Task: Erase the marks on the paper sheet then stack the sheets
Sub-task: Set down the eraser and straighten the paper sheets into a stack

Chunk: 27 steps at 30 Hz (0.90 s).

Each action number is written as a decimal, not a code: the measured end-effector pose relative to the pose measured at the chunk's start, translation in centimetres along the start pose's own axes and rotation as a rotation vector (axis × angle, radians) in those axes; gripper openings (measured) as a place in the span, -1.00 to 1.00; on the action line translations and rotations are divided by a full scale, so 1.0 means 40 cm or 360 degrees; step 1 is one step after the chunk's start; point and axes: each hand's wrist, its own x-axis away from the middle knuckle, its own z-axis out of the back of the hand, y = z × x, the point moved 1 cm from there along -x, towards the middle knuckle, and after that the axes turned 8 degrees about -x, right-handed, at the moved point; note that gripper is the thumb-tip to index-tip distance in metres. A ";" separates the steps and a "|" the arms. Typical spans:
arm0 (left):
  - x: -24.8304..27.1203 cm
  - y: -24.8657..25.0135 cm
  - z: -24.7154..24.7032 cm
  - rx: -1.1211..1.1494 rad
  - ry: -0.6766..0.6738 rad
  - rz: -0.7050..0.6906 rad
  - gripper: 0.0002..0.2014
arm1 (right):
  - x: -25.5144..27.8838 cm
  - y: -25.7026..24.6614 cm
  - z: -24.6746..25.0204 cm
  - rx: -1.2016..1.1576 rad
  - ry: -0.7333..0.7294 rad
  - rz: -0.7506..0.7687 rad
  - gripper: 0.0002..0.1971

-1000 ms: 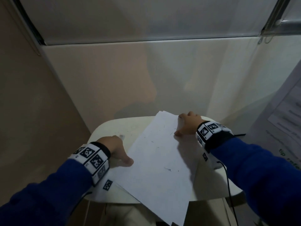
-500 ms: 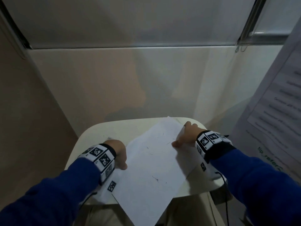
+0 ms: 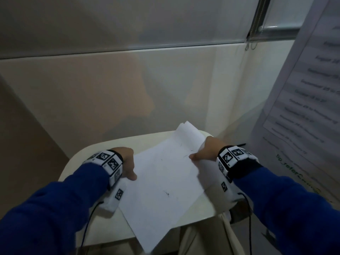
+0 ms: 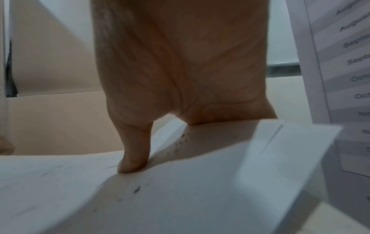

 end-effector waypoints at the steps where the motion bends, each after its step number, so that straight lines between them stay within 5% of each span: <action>1: -0.012 0.005 0.009 0.0061 0.0074 0.0000 -0.29 | -0.002 0.013 0.008 -0.0018 0.0009 -0.0019 -0.11; 10: -0.086 0.068 0.040 0.0419 0.0560 0.0035 -0.28 | 0.020 0.099 0.036 0.0078 -0.0065 -0.0219 -0.22; 14: -0.065 0.088 -0.001 0.0534 0.0896 -0.0208 -0.34 | 0.023 0.135 0.019 -0.0128 0.0023 -0.0222 -0.09; 20: -0.017 0.103 -0.054 0.0430 0.0296 -0.0307 0.17 | 0.044 0.161 0.015 -0.0283 0.0053 -0.0227 -0.04; 24: -0.007 0.103 -0.061 0.0421 0.0315 -0.0307 0.16 | 0.059 0.163 0.019 -0.0085 0.0048 -0.0246 0.10; 27: -0.005 0.099 -0.054 0.0344 0.0340 -0.0304 0.14 | 0.072 0.148 0.025 0.0177 0.0262 -0.0059 0.14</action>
